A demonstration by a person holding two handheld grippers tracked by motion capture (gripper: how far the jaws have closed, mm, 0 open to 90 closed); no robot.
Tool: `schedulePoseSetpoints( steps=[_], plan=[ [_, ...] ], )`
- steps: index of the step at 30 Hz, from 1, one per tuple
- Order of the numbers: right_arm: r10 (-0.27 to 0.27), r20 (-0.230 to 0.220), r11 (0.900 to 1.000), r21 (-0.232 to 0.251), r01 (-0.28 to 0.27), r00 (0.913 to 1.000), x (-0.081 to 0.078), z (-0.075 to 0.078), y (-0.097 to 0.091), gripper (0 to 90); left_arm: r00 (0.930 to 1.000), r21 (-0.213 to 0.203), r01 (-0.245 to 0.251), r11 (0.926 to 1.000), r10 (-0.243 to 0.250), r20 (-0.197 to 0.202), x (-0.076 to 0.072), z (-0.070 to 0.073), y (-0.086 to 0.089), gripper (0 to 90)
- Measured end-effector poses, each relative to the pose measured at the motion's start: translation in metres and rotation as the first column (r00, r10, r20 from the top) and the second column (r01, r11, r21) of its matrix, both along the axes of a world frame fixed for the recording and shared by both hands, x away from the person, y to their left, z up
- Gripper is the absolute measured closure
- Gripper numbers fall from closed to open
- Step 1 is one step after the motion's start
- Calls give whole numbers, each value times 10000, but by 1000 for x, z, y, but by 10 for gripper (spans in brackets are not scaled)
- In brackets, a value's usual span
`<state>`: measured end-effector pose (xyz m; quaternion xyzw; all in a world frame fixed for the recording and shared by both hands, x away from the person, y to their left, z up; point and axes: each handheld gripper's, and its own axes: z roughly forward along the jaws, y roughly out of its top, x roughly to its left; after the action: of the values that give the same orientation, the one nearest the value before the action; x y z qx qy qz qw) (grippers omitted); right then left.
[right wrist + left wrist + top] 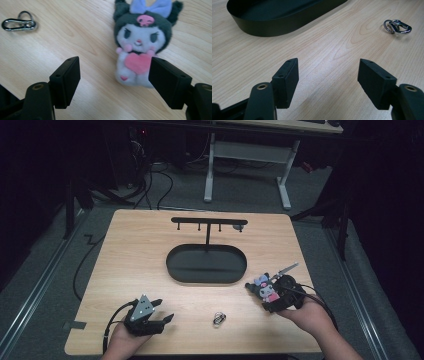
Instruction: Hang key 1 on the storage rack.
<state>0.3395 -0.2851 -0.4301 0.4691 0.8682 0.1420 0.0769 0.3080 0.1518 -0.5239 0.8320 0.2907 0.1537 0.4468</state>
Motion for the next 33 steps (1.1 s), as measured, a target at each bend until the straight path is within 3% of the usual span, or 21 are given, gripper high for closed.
schedulePoseSetpoints(
  steps=[8,18,22,33],
  plan=[
    [-493,-34,9986,175,493,9988,5,-3,-15,267,10000,-7,25,10000,-25,-2,0,0,0,342],
    [-735,-68,9970,248,736,9973,7,-13,-24,258,10000,40,53,10000,-53,-16,0,-1,-1,342],
    [-781,-327,9967,214,788,9964,8,-22,-26,255,10000,55,83,10000,-83,-17,0,-1,-1,342],
    [-917,-496,9956,139,925,9945,13,-46,-26,256,9999,69,104,9999,-104,-4,0,-1,-1,342]
  ],
)
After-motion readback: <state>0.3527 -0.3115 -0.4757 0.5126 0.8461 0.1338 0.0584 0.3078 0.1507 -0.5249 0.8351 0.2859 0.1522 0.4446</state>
